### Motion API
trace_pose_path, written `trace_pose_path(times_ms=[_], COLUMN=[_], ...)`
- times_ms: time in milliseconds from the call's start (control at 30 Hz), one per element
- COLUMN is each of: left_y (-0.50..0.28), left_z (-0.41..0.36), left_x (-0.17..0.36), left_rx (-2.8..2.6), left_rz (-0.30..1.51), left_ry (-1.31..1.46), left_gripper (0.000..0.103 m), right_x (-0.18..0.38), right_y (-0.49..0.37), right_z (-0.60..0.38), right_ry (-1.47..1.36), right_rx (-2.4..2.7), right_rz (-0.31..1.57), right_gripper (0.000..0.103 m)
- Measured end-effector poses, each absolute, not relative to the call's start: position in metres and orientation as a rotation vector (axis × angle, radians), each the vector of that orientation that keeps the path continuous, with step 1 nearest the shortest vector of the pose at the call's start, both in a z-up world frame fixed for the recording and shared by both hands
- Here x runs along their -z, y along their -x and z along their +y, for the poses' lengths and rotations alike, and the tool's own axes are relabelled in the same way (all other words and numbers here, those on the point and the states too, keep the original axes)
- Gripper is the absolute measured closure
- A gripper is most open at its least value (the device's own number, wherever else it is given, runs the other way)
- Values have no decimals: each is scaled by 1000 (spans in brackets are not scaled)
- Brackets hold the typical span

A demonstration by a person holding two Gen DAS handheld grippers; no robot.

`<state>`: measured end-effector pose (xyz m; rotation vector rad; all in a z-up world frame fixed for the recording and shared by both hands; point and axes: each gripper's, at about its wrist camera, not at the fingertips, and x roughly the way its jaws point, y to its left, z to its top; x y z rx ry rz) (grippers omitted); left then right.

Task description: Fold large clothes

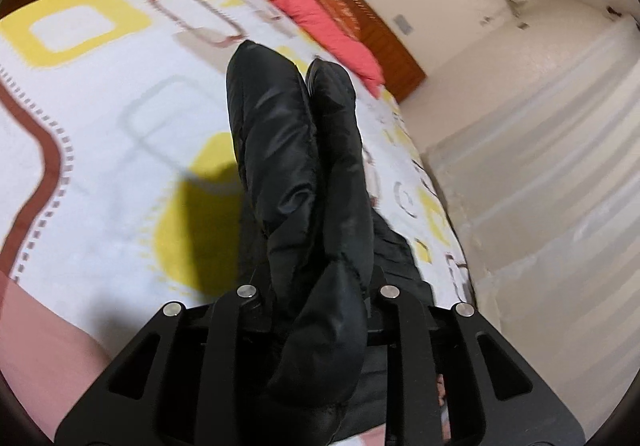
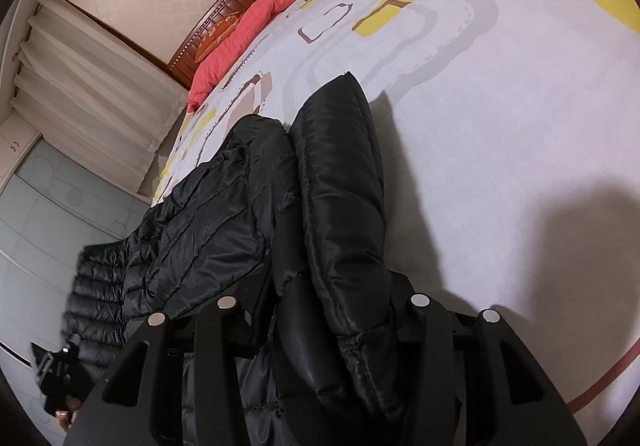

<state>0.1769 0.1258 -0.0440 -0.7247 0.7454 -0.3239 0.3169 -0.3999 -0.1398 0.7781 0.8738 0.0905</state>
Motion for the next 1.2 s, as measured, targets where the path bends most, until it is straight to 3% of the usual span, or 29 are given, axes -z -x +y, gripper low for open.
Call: trace_pose_path(times_ms=[433, 800, 1200], left_y=[-179, -211, -237], left_z=[-20, -126, -175], left_x=[9, 59, 105], left_rx=[391, 430, 425], left_rz=[777, 906, 944], left_ry=[560, 459, 390], left_gripper=[80, 80, 81], right_x=[143, 147, 155], right_y=[-307, -303, -303], right_z=[-407, -416, -423], right_ry=[-817, -852, -885], right_rx=[-117, -150, -174], right_rz=[854, 851, 839], right_gripper=[61, 61, 61])
